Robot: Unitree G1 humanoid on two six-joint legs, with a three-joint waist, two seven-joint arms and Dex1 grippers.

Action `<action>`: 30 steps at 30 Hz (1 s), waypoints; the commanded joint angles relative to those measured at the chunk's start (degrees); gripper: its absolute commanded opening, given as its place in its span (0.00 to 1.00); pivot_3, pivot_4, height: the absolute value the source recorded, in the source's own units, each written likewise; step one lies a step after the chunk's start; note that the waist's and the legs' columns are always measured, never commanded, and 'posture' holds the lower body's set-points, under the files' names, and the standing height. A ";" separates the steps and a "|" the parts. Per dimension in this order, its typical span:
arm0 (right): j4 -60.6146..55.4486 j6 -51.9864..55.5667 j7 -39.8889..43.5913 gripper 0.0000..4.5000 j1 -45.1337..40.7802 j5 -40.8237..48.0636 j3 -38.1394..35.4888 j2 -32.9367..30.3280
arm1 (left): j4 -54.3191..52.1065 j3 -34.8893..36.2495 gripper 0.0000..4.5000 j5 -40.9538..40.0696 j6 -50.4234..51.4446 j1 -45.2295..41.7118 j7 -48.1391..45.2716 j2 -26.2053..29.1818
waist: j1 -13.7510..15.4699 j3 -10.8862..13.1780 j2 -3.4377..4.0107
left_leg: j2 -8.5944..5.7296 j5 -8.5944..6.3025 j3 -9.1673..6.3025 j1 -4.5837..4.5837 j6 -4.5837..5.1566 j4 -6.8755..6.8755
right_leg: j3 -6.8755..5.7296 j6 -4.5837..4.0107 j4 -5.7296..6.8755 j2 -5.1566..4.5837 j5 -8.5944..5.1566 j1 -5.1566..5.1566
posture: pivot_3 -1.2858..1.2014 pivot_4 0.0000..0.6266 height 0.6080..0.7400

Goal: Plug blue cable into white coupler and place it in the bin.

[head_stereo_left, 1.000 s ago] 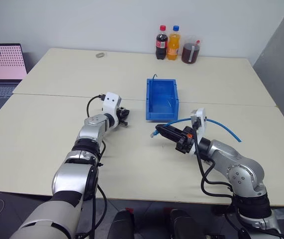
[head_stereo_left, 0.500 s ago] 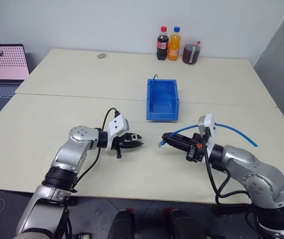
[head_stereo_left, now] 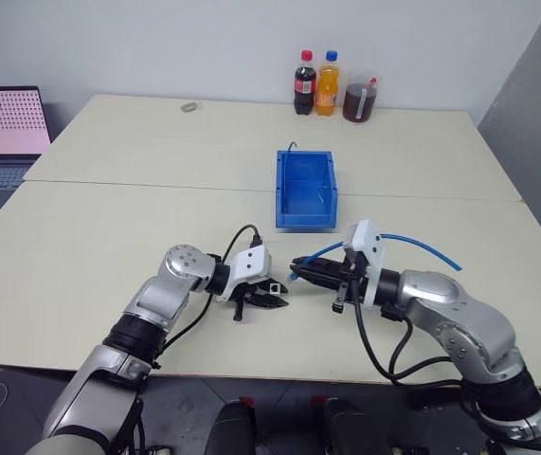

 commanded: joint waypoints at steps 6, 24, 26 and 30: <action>8.36 -7.49 2.72 0.00 -4.31 -10.03 6.97 3.22 | 2.11 -0.82 0.18 0.79 -1.13 -1.15 -1.76 -1.24 | 0.08 -0.01 -0.01 | 0.00 0.00 0.00 0.00 0.00 0.04 | -0.02 -0.03 0.01 -0.01 0.02 0.02 | 0.52 0.24 1.00; 10.99 -7.41 6.01 0.00 -4.46 -15.98 8.36 2.63 | 2.73 -0.80 0.18 1.59 -1.51 -1.16 -1.77 -1.13 | 0.05 -0.03 -0.02 | 0.00 0.00 -0.01 0.07 0.00 0.13 | -0.02 -0.06 0.27 -0.01 0.00 0.02 | 0.52 0.24 1.00; 10.38 -5.82 5.92 0.00 -4.88 -16.11 8.53 2.61 | 2.82 -0.66 0.18 1.78 -1.59 -1.18 -1.37 -1.18 | 0.05 -0.03 -0.01 | 0.00 0.00 -0.01 0.08 0.00 0.14 | -0.02 -0.06 0.27 -0.01 0.00 0.02 | 0.52 0.24 1.00; 8.89 -2.74 5.63 0.00 -5.85 -16.85 9.41 2.29 | 3.16 -0.56 0.18 2.08 -1.75 -1.25 -0.76 -1.37 | 0.05 -0.04 -0.01 | 0.00 0.00 -0.02 0.10 0.00 0.17 | -0.01 -0.06 0.31 -0.01 0.00 0.03 | 0.52 0.24 1.00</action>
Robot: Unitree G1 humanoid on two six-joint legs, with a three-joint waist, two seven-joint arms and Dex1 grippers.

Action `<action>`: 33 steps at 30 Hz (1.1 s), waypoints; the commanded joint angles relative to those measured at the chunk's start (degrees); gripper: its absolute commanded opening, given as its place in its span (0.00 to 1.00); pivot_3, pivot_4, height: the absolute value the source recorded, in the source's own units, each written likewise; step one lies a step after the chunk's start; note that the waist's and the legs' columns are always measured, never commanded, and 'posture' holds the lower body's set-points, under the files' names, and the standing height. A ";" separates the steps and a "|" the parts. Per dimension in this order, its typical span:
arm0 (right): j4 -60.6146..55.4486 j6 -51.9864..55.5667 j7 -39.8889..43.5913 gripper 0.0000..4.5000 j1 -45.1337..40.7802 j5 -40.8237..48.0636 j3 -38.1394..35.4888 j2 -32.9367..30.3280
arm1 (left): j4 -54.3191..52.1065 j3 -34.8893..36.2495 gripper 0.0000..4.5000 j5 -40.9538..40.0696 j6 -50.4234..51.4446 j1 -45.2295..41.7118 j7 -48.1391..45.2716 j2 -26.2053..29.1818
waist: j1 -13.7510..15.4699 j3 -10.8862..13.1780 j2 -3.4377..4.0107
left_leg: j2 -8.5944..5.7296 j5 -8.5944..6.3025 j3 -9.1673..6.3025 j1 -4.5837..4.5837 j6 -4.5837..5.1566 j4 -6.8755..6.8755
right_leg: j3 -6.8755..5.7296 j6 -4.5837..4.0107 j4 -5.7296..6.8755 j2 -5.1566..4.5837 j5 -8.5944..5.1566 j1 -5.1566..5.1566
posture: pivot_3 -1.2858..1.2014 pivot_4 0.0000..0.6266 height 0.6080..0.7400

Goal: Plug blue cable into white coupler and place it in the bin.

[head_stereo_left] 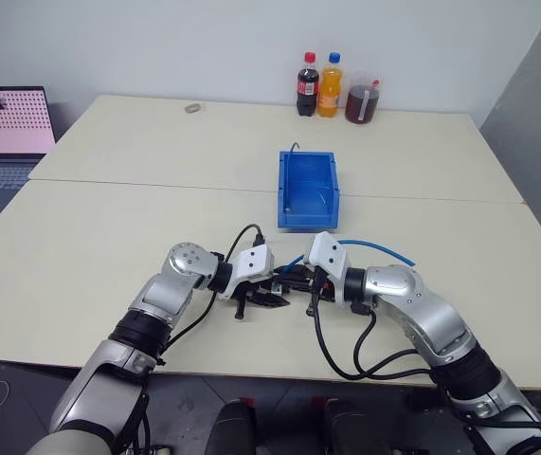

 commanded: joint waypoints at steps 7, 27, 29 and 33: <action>-3.66 8.65 -2.21 0.00 -1.61 -4.22 2.87 -0.37 | 1.42 -0.38 0.18 1.30 -0.60 -0.46 1.38 -0.83 | 0.01 -0.07 0.00 | 0.00 0.00 -0.02 0.03 0.00 0.06 | -0.02 0.02 0.03 0.00 -0.01 0.05 | 0.52 0.24 1.00; -6.78 17.04 -5.85 0.00 -2.86 -6.55 4.72 1.91 | 1.21 0.63 0.18 0.43 1.42 -0.68 3.35 -2.06 | 0.05 -0.21 -0.01 | -0.01 0.00 -0.01 0.38 0.00 0.08 | 0.01 0.06 0.03 -0.01 -0.03 0.39 | 0.52 0.24 1.00; -6.95 17.00 -6.26 0.00 -2.25 -6.80 5.11 2.06 | 1.15 0.91 0.18 0.14 2.05 -0.97 3.51 -2.42 | 0.05 -0.21 -0.01 | -0.01 0.00 -0.01 0.38 0.00 0.08 | 0.01 0.06 0.03 -0.01 -0.03 0.39 | 0.52 0.24 1.00; -8.54 17.39 -7.14 0.00 -1.28 -6.52 4.77 2.45 | 1.47 1.17 0.18 0.10 2.60 -1.55 3.48 -2.68 | 0.09 -0.21 -0.01 | -0.01 0.00 -0.01 0.38 0.00 0.08 | 0.01 0.07 0.03 -0.01 -0.04 0.39 | 0.52 0.24 1.00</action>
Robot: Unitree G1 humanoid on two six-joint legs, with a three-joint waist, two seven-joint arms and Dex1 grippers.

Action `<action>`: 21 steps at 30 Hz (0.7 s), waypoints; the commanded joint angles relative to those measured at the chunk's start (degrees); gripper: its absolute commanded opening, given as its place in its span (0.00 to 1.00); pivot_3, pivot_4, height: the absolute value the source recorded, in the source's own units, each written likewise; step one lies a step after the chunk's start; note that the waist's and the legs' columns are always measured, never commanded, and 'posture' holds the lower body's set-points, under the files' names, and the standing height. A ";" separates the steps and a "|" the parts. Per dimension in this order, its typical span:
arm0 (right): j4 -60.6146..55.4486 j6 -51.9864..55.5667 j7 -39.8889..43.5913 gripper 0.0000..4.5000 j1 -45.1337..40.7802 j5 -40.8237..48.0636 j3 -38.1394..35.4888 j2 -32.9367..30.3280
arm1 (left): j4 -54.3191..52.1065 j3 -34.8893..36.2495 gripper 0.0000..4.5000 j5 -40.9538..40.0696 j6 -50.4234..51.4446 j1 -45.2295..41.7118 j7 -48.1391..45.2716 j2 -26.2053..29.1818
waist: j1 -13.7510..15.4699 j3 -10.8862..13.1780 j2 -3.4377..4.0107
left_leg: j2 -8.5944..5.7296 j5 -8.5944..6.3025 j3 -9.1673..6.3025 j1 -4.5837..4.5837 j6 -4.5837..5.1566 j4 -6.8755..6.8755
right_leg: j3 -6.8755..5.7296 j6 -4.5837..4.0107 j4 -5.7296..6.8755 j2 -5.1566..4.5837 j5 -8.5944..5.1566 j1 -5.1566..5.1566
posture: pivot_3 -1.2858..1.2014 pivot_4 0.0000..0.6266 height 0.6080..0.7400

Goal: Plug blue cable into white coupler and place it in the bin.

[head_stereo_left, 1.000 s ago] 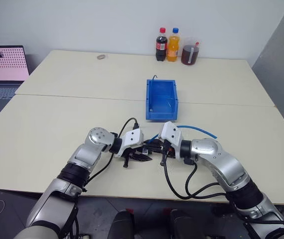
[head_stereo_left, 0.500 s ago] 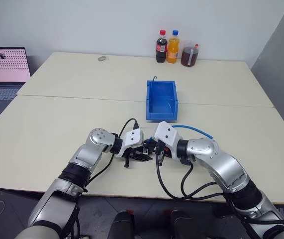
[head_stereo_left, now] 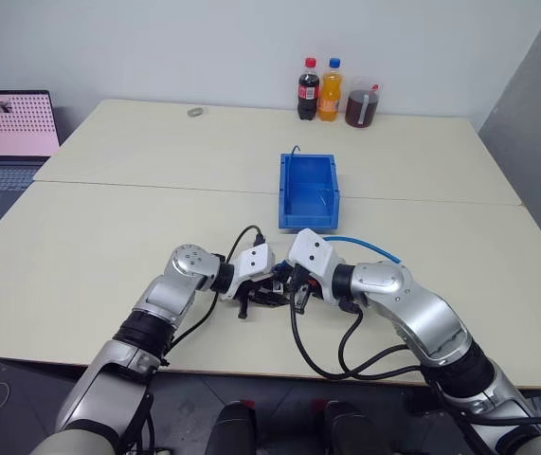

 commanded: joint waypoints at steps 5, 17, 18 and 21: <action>-4.51 2.25 -1.19 0.00 2.88 3.23 -2.11 2.92 | 0.59 0.30 0.18 0.44 0.41 -2.08 0.57 -0.70 | -0.06 0.00 -0.01 | 0.00 0.00 0.00 -0.01 0.00 0.00 | 0.01 0.00 0.00 0.00 0.00 -0.01 | 0.52 0.24 1.00; -6.03 0.32 -3.66 0.00 4.55 3.70 -5.31 3.28 | 4.36 -0.88 0.18 2.25 -4.05 -3.83 -2.21 0.29 | -0.19 0.03 -0.01 | 0.01 0.00 0.01 -0.11 0.00 -0.07 | 0.00 -0.04 -0.06 0.02 -0.03 -0.11 | 0.52 0.24 1.00; -6.03 0.47 -3.91 0.00 4.45 3.76 -5.37 3.29 | 4.48 -0.90 0.18 2.35 -4.18 -3.81 -2.18 0.22 | -0.19 0.03 -0.01 | 0.02 0.00 0.01 -0.11 0.00 -0.08 | 0.00 -0.05 -0.07 0.02 -0.04 -0.12 | 0.52 0.24 1.00; -6.39 1.43 -4.99 0.00 4.14 4.16 -5.85 3.93 | 4.77 -0.87 0.18 2.47 -4.54 -3.68 -2.25 0.18 | -0.19 0.02 -0.01 | 0.02 0.00 0.01 -0.11 0.00 -0.12 | -0.01 -0.07 -0.06 0.02 -0.05 -0.12 | 0.52 0.24 1.00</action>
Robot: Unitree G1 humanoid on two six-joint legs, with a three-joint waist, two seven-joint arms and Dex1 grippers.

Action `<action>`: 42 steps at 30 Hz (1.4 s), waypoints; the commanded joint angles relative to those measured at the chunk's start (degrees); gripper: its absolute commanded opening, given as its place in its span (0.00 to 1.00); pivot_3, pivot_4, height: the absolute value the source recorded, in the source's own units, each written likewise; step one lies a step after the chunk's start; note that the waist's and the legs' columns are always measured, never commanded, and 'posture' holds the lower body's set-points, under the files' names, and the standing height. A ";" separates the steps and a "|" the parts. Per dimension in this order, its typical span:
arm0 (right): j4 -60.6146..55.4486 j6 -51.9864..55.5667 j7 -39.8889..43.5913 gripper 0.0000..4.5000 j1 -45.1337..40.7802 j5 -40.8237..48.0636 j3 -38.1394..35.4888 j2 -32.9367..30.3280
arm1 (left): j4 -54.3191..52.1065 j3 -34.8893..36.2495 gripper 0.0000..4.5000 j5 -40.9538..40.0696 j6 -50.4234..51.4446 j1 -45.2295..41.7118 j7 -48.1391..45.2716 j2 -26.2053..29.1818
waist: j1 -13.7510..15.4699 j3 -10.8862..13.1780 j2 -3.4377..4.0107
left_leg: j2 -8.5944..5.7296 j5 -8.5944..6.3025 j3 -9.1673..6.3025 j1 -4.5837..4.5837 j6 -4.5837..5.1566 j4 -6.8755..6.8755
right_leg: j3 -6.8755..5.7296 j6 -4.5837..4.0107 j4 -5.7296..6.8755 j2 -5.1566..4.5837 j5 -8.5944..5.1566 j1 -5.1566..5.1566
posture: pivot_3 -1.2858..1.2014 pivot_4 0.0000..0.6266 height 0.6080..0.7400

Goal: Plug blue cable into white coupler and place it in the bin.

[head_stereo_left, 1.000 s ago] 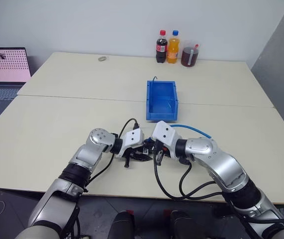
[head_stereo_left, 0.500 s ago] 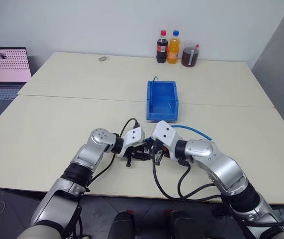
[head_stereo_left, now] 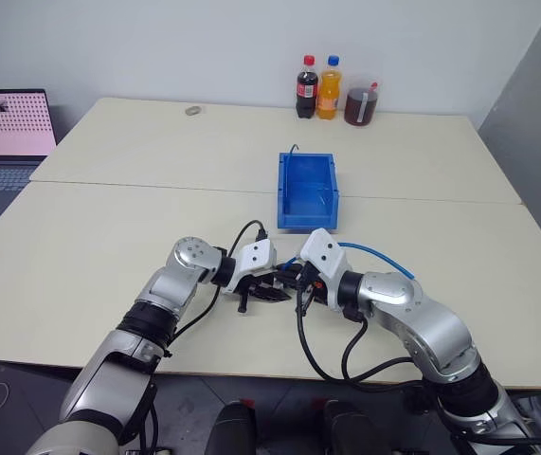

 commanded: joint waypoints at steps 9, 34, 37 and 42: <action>0.41 -0.62 -3.43 0.00 -0.21 -1.77 1.43 1.10 | 0.93 -0.40 0.18 0.94 -0.78 -0.44 0.26 -0.52 | 0.01 0.00 0.00 | 0.00 0.00 0.00 0.00 0.00 -0.01 | 0.00 0.00 -0.01 0.00 0.00 0.00 | 0.52 0.24 1.00; 6.41 0.93 3.86 0.00 -3.35 -1.80 7.36 -0.18 | 0.62 -0.25 0.18 0.66 -0.14 -0.45 0.59 -1.33 | 0.04 -0.01 0.00 | 0.00 0.00 0.00 0.03 0.00 -0.01 | -0.01 0.00 -0.02 -0.01 -0.01 0.03 | 0.52 0.24 1.00; 8.12 0.09 6.28 0.00 -3.45 -1.97 8.78 -1.18 | 0.45 -0.19 0.18 0.62 0.04 -0.33 0.65 -1.36 | 0.04 -0.02 0.00 | 0.00 0.00 -0.01 0.04 0.00 -0.01 | -0.01 0.00 -0.02 -0.01 -0.01 0.04 | 0.52 0.24 1.00; 9.85 -0.46 8.52 0.00 -2.44 -1.83 9.80 -1.38 | 0.22 -0.17 0.18 0.64 0.19 -0.03 0.72 -1.25 | 0.04 -0.06 -0.01 | 0.00 0.00 -0.01 0.05 0.00 -0.01 | -0.02 0.00 -0.03 -0.01 -0.01 0.06 | 0.52 0.24 1.00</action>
